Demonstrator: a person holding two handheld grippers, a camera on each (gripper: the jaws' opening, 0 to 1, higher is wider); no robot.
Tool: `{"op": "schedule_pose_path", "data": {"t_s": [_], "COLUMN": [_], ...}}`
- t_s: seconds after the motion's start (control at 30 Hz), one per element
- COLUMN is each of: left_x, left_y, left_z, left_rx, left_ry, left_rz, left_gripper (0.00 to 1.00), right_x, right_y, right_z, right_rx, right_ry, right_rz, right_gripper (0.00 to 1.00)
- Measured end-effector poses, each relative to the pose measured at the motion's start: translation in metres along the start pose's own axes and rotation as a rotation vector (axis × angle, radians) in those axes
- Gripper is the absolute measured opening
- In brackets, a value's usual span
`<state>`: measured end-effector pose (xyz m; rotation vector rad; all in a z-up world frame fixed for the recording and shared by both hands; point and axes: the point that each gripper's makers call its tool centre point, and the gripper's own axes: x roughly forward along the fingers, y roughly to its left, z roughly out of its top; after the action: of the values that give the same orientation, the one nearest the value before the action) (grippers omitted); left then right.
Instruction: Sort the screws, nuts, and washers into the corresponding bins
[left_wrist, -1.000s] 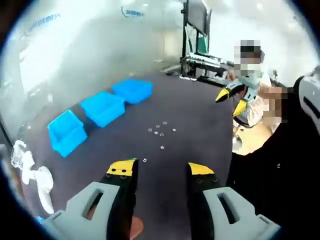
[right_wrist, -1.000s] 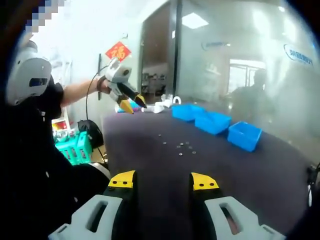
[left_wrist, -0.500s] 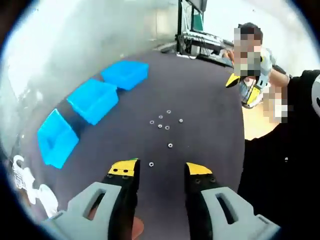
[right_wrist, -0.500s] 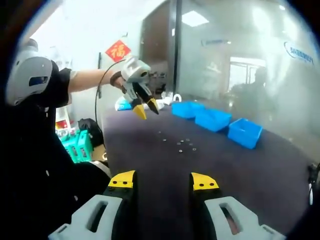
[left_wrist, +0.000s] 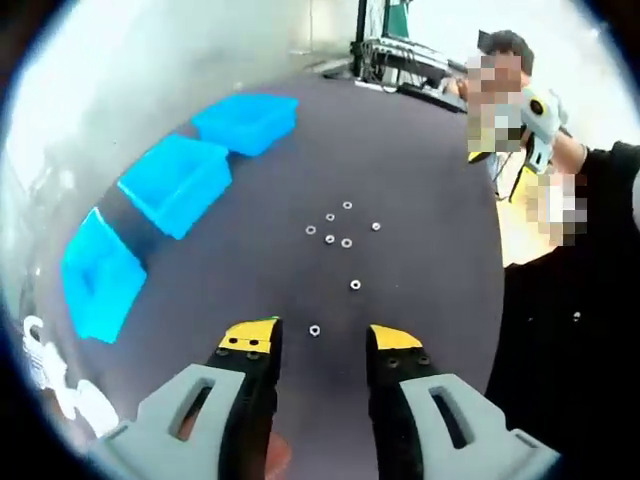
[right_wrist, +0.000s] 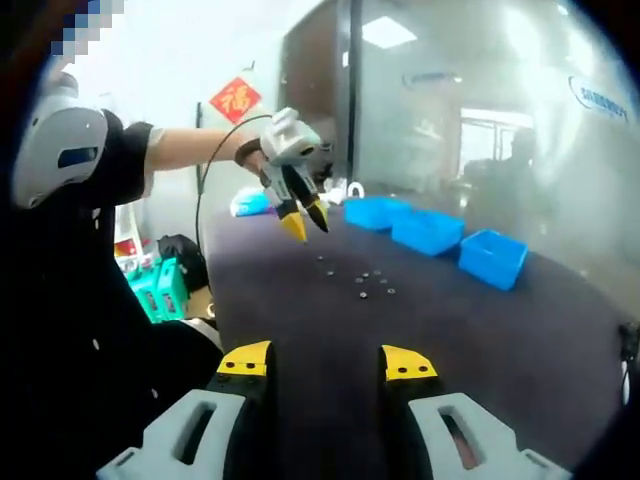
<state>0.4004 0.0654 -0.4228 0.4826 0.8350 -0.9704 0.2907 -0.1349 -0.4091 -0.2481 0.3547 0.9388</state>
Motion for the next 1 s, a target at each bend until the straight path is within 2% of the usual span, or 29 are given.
{"op": "schedule_pose_path", "data": {"t_s": [0.3, 0.5, 0.83, 1.0], "left_x": [0.018, 0.024, 0.033, 0.034], "left_y": [0.001, 0.004, 0.006, 0.008], "left_z": [-0.008, -0.015, -0.022, -0.024], "left_rx": [-0.006, 0.016, -0.015, -0.042], "left_ry": [0.038, 0.064, 0.083, 0.081], "left_rz": [-0.010, 0.013, 0.010, 0.010], "left_gripper": [0.30, 0.26, 0.22, 0.15], "right_x": [-0.003, -0.007, -0.013, -0.013], "right_y": [-0.002, -0.002, -0.005, -0.005], "right_z": [-0.004, -0.009, -0.013, -0.014], "right_rx": [0.023, 0.031, 0.043, 0.044], "right_ry": [-0.007, -0.003, -0.008, -0.008], "right_rz": [-0.011, -0.020, -0.036, -0.037], "right_gripper": [0.36, 0.36, 0.36, 0.36]}}
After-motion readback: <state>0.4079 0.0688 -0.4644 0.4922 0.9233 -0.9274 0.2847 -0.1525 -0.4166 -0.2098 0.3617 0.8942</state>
